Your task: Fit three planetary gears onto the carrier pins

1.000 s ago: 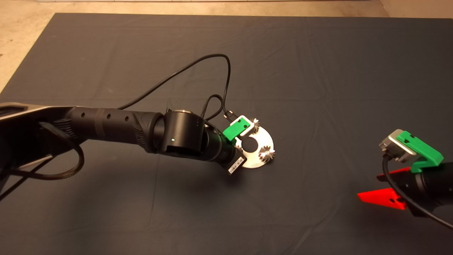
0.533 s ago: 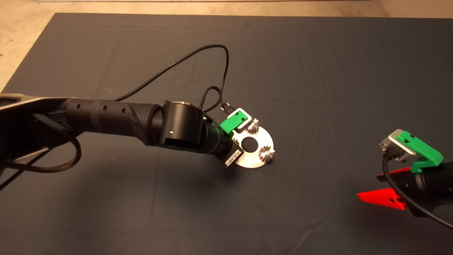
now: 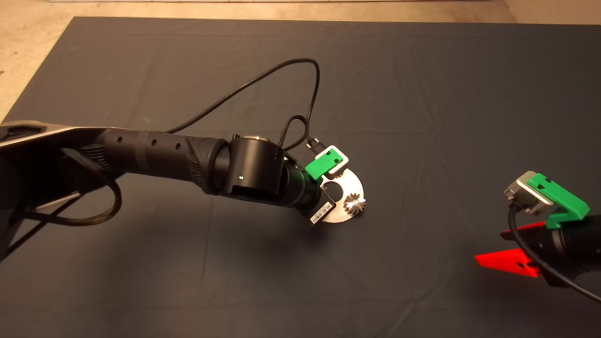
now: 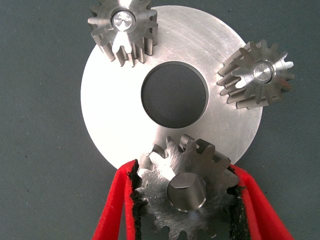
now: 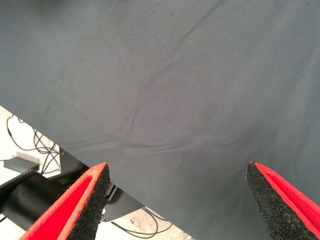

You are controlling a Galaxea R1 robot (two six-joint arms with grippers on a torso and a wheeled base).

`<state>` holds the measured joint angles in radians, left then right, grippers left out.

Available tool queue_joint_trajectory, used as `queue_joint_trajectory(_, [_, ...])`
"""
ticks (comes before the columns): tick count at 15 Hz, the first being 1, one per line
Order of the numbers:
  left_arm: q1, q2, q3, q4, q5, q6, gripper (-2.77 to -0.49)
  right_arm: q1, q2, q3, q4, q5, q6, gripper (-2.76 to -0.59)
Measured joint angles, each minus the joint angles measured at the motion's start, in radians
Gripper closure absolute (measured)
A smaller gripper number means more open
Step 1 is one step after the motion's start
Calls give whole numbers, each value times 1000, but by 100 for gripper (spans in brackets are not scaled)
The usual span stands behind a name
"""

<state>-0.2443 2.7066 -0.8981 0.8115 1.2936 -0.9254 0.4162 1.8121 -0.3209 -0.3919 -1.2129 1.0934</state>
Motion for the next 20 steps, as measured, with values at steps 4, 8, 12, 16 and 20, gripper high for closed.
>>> queue_joint_trajectory(4, [0,1,-1,0,9,35,-76,0,0,0,0,0,0,-202])
queue_joint_trajectory(8, [0,-3,-6,0,15,41,-77,0,-1,0,0,10,0,-202])
queue_joint_trajectory(12, [1,-3,-11,0,15,71,-77,0,-6,0,0,10,0,-202])
queue_joint_trajectory(16, [1,-3,-11,0,14,71,-77,0,-6,0,0,11,0,-202])
queue_joint_trajectory(20, [18,-3,-36,0,13,75,-77,0,-6,0,0,13,0,-202])
